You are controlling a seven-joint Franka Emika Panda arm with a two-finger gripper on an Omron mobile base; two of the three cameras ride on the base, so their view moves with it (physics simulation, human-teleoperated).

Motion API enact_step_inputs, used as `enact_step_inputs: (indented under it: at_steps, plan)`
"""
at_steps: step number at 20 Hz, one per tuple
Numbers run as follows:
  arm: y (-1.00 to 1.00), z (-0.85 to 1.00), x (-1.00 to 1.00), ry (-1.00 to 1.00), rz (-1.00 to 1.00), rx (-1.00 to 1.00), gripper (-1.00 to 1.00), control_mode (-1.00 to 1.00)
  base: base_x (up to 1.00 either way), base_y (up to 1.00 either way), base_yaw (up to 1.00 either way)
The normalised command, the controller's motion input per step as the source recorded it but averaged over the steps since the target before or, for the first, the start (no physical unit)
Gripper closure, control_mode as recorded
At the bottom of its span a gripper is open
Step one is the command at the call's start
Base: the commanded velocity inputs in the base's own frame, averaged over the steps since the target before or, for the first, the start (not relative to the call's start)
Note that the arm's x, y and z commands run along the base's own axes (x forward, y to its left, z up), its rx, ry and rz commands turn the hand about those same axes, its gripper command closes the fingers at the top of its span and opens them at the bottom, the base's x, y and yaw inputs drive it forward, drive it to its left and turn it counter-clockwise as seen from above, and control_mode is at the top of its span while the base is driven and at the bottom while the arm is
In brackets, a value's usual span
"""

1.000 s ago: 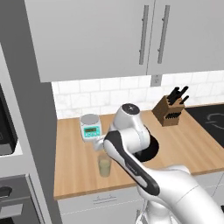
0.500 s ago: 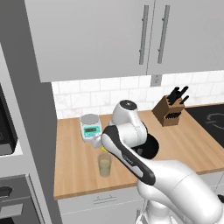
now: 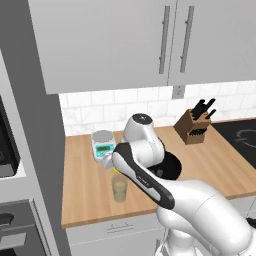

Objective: Grab a lemon wedge from the fridge and one ice cube from the ice bowl, and put them in the glass of lemonade.

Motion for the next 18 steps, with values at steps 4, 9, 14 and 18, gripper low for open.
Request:
enact_step_inputs:
  at_steps: [4, 9, 14, 18]
  plan:
    - [0.00, -0.07, 0.00, 0.00, 0.00, 0.00, 1.00, -1.00, 0.00, 0.00, 0.00]
    - [0.08, -0.22, 0.00, 0.00, 0.00, 0.00, 1.00, -1.00, 0.00, 0.00, 0.00]
    - [0.01, -0.02, 0.00, 0.00, 0.00, 0.00, 1.00, -1.00, 0.00, 0.00, 0.00]
    - [0.00, 0.00, 0.00, 0.00, 0.00, 0.00, -1.00, -1.00, 0.00, 0.00, 0.00]
